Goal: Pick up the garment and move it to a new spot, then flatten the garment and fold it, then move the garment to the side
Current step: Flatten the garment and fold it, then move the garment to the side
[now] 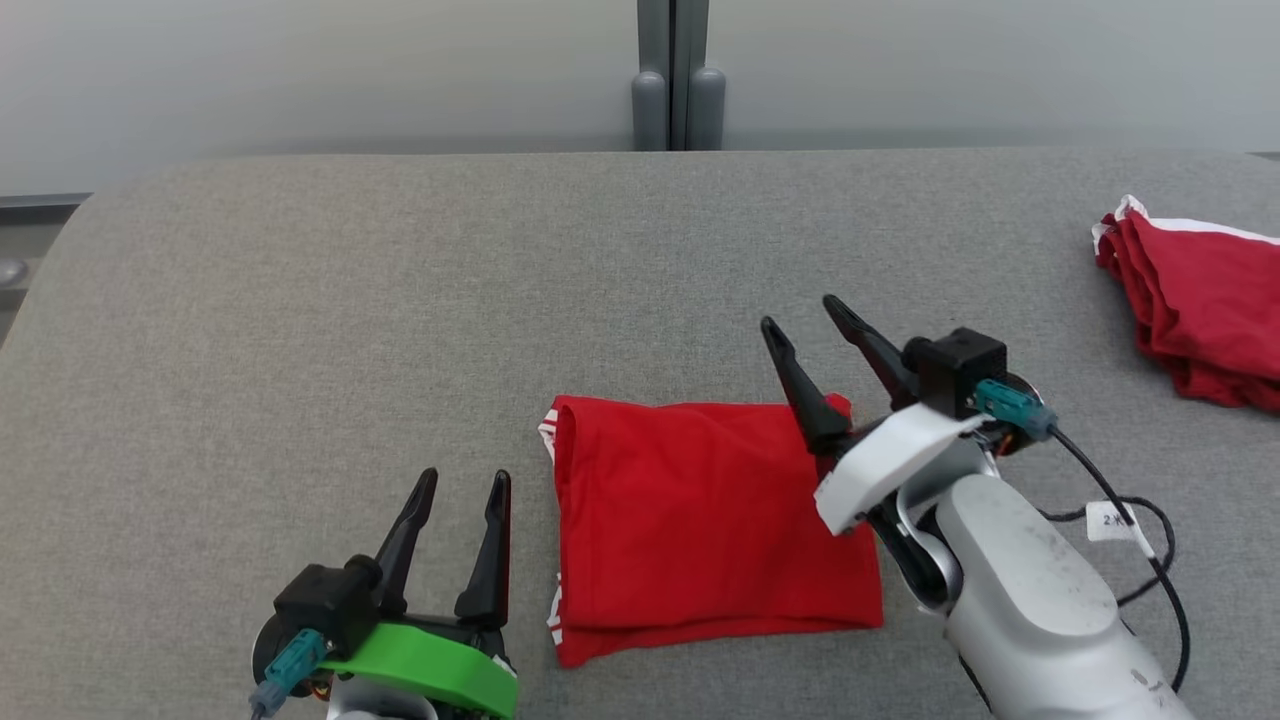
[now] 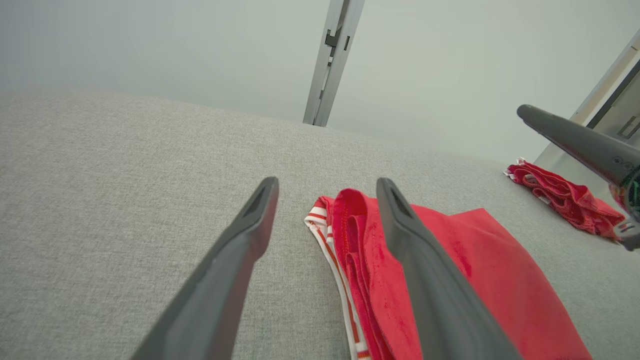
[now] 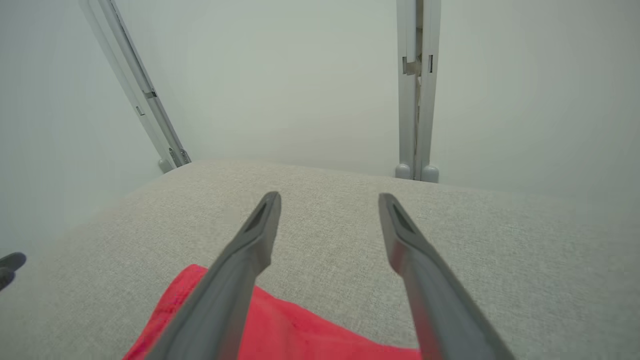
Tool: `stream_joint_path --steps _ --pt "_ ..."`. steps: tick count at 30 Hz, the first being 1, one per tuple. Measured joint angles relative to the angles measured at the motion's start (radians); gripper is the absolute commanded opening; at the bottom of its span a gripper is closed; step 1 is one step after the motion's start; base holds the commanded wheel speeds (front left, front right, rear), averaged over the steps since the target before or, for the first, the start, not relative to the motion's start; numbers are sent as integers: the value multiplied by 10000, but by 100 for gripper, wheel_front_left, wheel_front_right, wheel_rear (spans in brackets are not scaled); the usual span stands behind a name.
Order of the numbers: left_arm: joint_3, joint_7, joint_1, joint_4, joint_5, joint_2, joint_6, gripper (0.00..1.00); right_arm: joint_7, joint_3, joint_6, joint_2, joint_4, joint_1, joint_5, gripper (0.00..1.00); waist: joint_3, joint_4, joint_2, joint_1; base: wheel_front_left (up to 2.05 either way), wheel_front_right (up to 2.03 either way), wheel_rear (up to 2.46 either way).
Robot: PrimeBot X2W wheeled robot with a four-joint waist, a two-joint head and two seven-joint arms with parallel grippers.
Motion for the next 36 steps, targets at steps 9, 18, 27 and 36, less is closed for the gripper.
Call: stream_joint_path --steps 9,18,27,36 --pt "652 0 212 79 385 -132 0 100 0 -2276 0 -2 -1639 2437 -1933 100 -424 -272 0 0 0 0 0" --pt "1569 0 1058 121 483 -276 0 100 -2 -3246 0 0 -2842 4219 -1662 100 -752 -680 0 0 0 0 0" --pt "1799 0 1481 -31 554 -299 0 100 -2 -3638 0 -2 -3083 4940 -1118 100 -969 -779 0 0 0 0 0" --pt "1639 0 1542 -148 579 -305 0 100 -2 -3772 0 2 -3007 4956 -1081 100 -980 -758 0 0 0 0 0"
